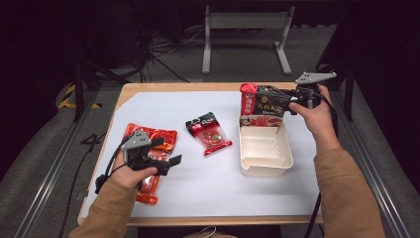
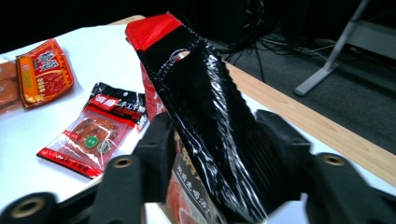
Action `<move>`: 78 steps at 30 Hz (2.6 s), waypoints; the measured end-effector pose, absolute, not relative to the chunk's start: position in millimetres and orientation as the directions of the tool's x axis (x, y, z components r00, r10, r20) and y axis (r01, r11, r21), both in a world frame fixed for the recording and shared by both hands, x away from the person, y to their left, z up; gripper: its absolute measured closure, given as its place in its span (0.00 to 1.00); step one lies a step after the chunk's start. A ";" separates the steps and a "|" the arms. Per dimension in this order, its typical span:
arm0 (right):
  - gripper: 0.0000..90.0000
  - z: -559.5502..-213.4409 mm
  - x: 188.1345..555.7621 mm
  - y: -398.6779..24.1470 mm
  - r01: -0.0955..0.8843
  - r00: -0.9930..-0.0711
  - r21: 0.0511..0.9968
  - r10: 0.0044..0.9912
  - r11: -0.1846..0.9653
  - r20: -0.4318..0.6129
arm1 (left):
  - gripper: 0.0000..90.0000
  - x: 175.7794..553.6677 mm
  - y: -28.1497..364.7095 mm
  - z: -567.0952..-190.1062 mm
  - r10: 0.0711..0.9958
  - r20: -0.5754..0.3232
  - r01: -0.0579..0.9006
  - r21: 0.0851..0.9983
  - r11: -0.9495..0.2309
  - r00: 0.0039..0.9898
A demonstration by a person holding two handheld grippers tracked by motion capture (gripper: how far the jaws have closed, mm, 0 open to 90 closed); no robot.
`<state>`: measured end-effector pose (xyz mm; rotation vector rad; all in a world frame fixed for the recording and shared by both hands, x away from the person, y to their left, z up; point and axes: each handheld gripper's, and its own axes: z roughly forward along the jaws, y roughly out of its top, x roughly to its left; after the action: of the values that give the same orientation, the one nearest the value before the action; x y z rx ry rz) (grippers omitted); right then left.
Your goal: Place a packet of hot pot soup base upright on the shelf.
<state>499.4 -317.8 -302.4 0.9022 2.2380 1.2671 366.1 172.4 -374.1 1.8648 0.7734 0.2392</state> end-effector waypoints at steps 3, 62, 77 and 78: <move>0.47 -300.3 494.6 -321.1 0.325 -0.697 0.877 0.716 0.354 -0.031 | 0.11 367.2 177.6 -371.0 0.609 -0.164 0.398 0.877 -0.271 0.776; 0.37 -323.8 360.1 -336.7 0.318 -0.641 0.915 0.768 0.247 0.015 | 0.05 404.3 270.5 -355.6 0.808 -0.120 0.387 0.911 -0.142 0.578; 0.37 -337.1 362.6 -334.8 0.342 -0.634 0.891 0.773 0.297 -0.014 | 0.26 443.0 302.4 -386.8 0.839 -0.167 0.469 0.876 -0.115 0.517; 0.37 -337.1 362.6 -334.8 0.342 -0.634 0.891 0.773 0.297 -0.014 | 0.26 443.0 302.4 -386.8 0.839 -0.167 0.469 0.876 -0.115 0.517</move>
<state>362.6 -334.8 -337.1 0.9939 2.1258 1.2938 443.0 302.4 -386.8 1.7564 1.1018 0.4619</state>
